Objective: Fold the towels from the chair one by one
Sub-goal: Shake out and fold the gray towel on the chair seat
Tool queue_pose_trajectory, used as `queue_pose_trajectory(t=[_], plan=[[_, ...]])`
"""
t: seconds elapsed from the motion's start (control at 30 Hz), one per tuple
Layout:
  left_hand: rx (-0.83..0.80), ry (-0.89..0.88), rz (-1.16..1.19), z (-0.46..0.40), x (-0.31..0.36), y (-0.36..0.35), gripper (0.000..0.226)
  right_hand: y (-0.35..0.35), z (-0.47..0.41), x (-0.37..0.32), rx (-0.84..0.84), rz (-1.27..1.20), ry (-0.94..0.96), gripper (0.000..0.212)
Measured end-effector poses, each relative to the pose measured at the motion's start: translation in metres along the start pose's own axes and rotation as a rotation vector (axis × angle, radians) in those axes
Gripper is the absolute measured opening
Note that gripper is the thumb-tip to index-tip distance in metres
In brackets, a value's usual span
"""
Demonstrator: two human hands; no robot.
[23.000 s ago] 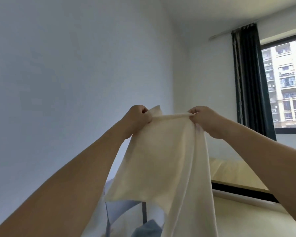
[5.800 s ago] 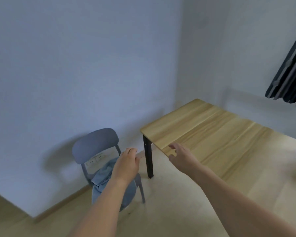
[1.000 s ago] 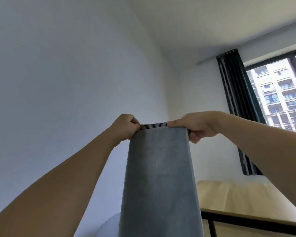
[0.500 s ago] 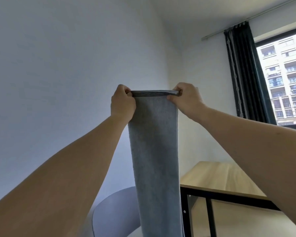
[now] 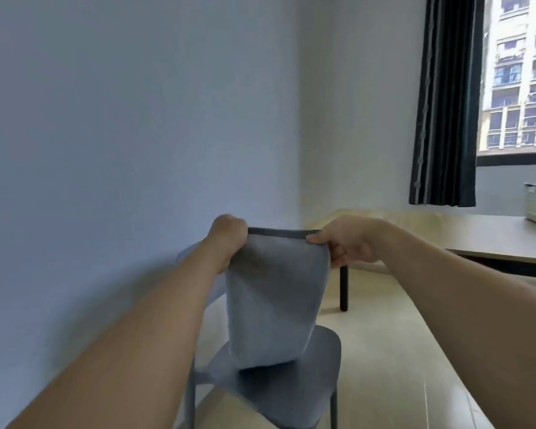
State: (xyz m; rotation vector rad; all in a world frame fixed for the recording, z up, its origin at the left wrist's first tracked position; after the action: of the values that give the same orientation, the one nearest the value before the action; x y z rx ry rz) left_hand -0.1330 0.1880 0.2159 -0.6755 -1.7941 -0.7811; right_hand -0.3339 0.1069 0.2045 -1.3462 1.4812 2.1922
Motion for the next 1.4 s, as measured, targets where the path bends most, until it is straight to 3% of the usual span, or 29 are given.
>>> queue_pose_trajectory(t=[0.13,0.27,0.37,0.43,0.57,0.7,0.8,0.93,1.03,1.07,1.17,1.2,1.27,1.4], plan=[[-0.547,0.537,-0.218,0.042,-0.159,-0.046,0.023,-0.079,-0.02,0.105,-0.227,0.405,-0.252,0.031],[-0.716,0.664,-0.513,0.053,-0.255,-0.066,0.032,-0.148,-0.048,0.178,-0.358,0.458,-0.366,0.039],[-0.681,0.589,-0.551,0.021,-0.281,-0.073,0.041,-0.167,-0.084,0.188,-0.376,0.456,-0.364,0.025],[-0.528,0.511,-0.471,-0.018,-0.281,-0.072,0.038,-0.161,-0.124,0.18,-0.274,0.438,-0.291,0.015],[-0.214,0.3,-0.252,-0.114,-0.29,-0.077,0.031,-0.137,-0.223,0.158,0.018,0.441,-0.093,0.023],[-0.065,0.179,-0.257,-0.189,-0.342,-0.103,0.022,-0.143,-0.315,0.181,0.169,0.492,-0.045,0.026],[-0.09,0.11,-0.374,-0.22,-0.397,-0.131,0.028,-0.173,-0.369,0.223,0.138,0.513,-0.065,0.014],[-0.258,0.048,-0.666,-0.234,-0.456,-0.149,0.041,-0.206,-0.403,0.255,0.098,0.624,0.069,0.02],[-0.328,0.041,-0.825,-0.232,-0.455,-0.147,0.038,-0.215,-0.408,0.261,-0.036,0.554,0.044,0.046],[-0.381,0.051,-0.875,-0.228,-0.449,-0.146,0.035,-0.218,-0.404,0.258,-0.115,0.605,0.025,0.045],[-0.515,0.103,-0.825,-0.209,-0.405,-0.145,0.02,-0.216,-0.376,0.235,-0.294,0.863,-0.001,0.008],[-0.526,0.075,-0.833,-0.203,-0.378,-0.142,0.017,-0.205,-0.364,0.221,-0.293,0.905,-0.011,0.01],[-0.454,-0.099,-0.929,-0.198,-0.306,-0.13,0.023,-0.165,-0.34,0.177,-0.201,0.926,0.012,0.018],[-0.19,-0.371,-0.91,-0.191,-0.156,-0.088,0.033,-0.059,-0.269,0.06,0.224,0.869,0.17,0.026]])
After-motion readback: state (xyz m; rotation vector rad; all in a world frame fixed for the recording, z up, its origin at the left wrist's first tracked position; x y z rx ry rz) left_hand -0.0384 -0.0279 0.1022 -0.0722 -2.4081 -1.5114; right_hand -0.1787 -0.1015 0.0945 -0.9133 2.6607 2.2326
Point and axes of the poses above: each hand's wrist, its own z-axis away from the middle knuckle, its own y-axis out of the back of the hand, x = y × z, the point moved 7 cm from there along -z, towards the middle knuckle, and after that the axes turned 15 degrees about z, right-handed, at the moved point
